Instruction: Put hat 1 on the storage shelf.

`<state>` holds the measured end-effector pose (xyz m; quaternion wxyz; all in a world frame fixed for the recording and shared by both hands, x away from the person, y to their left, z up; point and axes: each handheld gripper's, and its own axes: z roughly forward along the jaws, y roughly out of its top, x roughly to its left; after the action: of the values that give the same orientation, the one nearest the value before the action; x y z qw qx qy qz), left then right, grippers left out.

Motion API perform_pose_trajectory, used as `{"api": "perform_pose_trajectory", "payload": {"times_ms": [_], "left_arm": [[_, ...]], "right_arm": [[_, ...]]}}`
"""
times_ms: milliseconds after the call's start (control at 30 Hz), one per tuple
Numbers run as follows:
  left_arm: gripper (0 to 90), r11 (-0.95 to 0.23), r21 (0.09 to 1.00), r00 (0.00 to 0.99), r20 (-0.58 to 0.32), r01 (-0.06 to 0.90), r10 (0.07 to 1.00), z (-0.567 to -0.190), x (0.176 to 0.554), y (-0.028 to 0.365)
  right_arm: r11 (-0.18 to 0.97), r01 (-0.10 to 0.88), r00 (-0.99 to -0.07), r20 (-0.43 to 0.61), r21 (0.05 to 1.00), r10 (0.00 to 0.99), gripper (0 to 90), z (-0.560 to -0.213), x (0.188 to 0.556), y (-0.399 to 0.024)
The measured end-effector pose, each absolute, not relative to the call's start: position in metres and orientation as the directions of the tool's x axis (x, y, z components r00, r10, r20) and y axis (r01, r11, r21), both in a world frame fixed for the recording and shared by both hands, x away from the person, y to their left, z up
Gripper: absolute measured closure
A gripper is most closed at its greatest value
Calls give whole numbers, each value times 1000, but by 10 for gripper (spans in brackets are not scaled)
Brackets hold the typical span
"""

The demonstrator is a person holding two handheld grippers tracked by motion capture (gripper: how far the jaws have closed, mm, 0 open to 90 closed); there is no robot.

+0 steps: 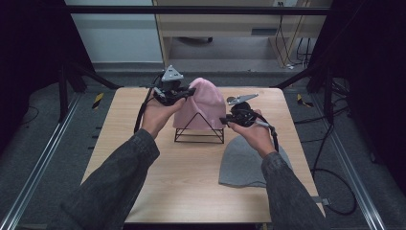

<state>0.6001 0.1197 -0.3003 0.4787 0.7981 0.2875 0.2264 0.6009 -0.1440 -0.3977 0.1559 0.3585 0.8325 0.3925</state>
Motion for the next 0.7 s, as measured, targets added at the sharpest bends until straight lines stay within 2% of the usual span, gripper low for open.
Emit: {"api": "perform_pose_trajectory", "payload": {"times_ms": [500, 700], "left_arm": [[805, -358, 898, 731, 63, 255, 679, -313, 596, 126], [805, -365, 896, 736, 67, 252, 673, -314, 595, 123]], "right_arm": [[459, 474, -697, 2, 751, 717, 700, -397, 599, -139], [455, 486, -682, -1, 746, 731, 634, -397, 598, -141]]}}
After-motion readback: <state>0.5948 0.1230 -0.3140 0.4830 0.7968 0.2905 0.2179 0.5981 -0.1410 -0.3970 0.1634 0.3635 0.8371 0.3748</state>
